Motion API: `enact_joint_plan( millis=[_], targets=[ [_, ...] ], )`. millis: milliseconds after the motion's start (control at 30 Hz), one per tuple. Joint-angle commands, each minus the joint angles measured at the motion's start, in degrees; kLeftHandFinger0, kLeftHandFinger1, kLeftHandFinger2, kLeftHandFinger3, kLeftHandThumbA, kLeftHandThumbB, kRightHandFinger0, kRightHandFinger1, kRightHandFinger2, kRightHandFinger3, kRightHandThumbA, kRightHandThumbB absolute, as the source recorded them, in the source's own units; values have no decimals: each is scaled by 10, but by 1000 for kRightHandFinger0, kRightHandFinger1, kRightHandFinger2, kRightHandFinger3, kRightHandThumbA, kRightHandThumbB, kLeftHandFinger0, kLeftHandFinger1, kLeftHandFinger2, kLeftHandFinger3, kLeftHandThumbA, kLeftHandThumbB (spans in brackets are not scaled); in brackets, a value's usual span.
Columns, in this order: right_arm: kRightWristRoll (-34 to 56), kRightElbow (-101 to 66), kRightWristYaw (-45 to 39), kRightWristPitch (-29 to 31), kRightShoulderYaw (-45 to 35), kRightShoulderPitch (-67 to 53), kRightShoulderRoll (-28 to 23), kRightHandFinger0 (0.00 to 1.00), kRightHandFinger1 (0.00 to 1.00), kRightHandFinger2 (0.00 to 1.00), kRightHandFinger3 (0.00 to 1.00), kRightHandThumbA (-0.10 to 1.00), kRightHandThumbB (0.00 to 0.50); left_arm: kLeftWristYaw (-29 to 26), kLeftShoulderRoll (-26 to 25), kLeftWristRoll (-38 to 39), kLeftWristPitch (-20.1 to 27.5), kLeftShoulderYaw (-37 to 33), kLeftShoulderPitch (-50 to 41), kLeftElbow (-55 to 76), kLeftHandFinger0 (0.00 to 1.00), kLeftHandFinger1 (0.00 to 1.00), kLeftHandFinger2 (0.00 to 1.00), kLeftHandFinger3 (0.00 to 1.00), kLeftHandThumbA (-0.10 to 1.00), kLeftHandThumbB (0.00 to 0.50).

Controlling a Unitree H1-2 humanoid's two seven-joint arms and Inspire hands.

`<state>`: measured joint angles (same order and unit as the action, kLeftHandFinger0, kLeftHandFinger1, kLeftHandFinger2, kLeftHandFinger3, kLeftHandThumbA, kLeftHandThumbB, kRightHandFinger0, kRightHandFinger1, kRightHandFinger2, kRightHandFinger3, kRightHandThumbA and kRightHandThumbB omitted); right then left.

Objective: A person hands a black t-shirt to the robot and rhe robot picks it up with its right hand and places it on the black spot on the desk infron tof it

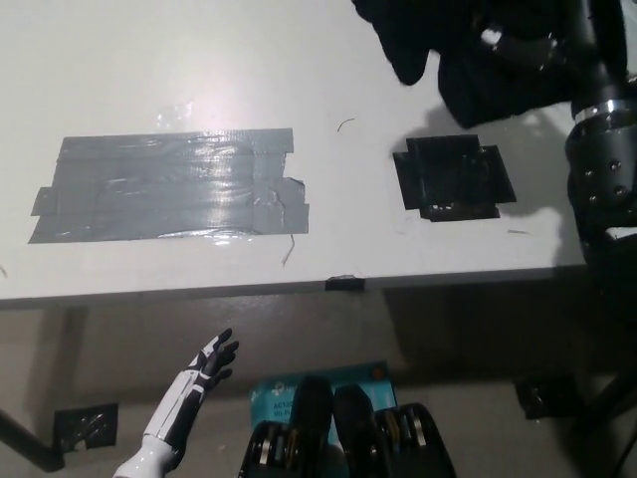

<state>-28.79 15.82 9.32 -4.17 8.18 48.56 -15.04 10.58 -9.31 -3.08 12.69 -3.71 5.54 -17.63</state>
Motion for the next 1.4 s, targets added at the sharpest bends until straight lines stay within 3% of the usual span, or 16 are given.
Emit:
enact_joint_plan(
  millis=[0, 100, 367, 467, 500, 567, 600, 700, 800, 900, 1000, 1067, 1167, 1200, 1267, 1367],
  targets=[
    [0, 41, 31, 58, 2, 5, 6, 5, 492, 949, 982, -100, 176, 2, -8, -2, 4, -2, 4, 9, 1000, 1000, 1000, 1000, 1000, 500],
    [-18, 98, 47, 80, 18, 5, 11, 0, 453, 897, 1000, -100, 175, -3, -8, -10, 3, -4, 5, 12, 1000, 1000, 1000, 1000, 1000, 500],
    [-37, 209, 52, 80, 59, 6, 22, 0, 458, 911, 953, -100, 141, -3, -12, -22, 8, -7, 8, 15, 1000, 1000, 1000, 1000, 1000, 500],
    [-45, 246, 22, 58, 83, 11, 19, 29, 516, 955, 985, -100, 149, -3, -11, -24, 9, -9, 9, 14, 1000, 1000, 1000, 1000, 1000, 500],
    [-46, 257, -6, 48, 95, 14, 15, 82, 571, 974, 1000, -100, 178, -4, -11, -26, 6, -9, 9, 15, 1000, 1000, 1000, 1000, 1000, 500],
    [-42, 256, -86, 12, 121, 20, 7, 676, 914, 1000, 1000, 94, 241, -4, -14, -31, 4, -10, 12, 17, 1000, 1000, 1000, 1000, 1000, 500],
    [-35, 255, -107, 11, 128, 18, 4, 803, 1000, 1000, 1000, 142, 312, -4, -14, -31, 4, -10, 13, 17, 1000, 1000, 1000, 1000, 1000, 500],
    [-31, 251, -126, 33, 143, 11, -5, 1000, 1000, 1000, 1000, 350, 368, -5, -16, -37, 5, -11, 18, 18, 1000, 1000, 1000, 1000, 1000, 500],
    [-30, 220, -175, 19, 160, 8, -20, 1000, 1000, 1000, 1000, 455, 388, -7, -16, -39, 6, -12, 21, 17, 1000, 1000, 1000, 1000, 1000, 500],
    [-14, 136, -279, -47, 174, 10, -47, 1000, 1000, 1000, 1000, 562, 499, -7, -16, -40, 8, -12, 23, 15, 1000, 1000, 1000, 1000, 1000, 500],
    [29, 67, -352, -96, 163, 18, -73, 1000, 1000, 1000, 1000, 588, 500, -5, -16, -39, 6, -13, 27, 13, 1000, 1000, 1000, 1000, 1000, 500],
    [125, -12, -409, -116, 121, 36, -104, 1000, 1000, 1000, 1000, 696, 500, -6, -15, -39, 3, -12, 30, 13, 1000, 1000, 1000, 1000, 1000, 500],
    [229, -116, -436, -184, 58, 57, -122, 1000, 1000, 1000, 1000, 642, 500, -4, -18, -36, 2, -11, 34, 11, 1000, 1000, 1000, 1000, 1000, 500],
    [250, -139, -438, -185, 45, 63, -129, 1000, 1000, 1000, 1000, 673, 500, -4, -19, -37, 4, -11, 35, 8, 1000, 1000, 1000, 1000, 1000, 500],
    [270, -228, -420, -206, 6, 77, -154, 1000, 1000, 1000, 1000, 898, 500, -7, -22, -46, 12, -13, 40, 1, 1000, 1000, 1000, 1000, 1000, 500],
    [327, -264, -400, -225, -48, 80, -150, 1000, 1000, 1000, 1000, 980, 476, -7, -20, -47, 8, -14, 41, 2, 1000, 1000, 1000, 1000, 1000, 500]
  ],
)
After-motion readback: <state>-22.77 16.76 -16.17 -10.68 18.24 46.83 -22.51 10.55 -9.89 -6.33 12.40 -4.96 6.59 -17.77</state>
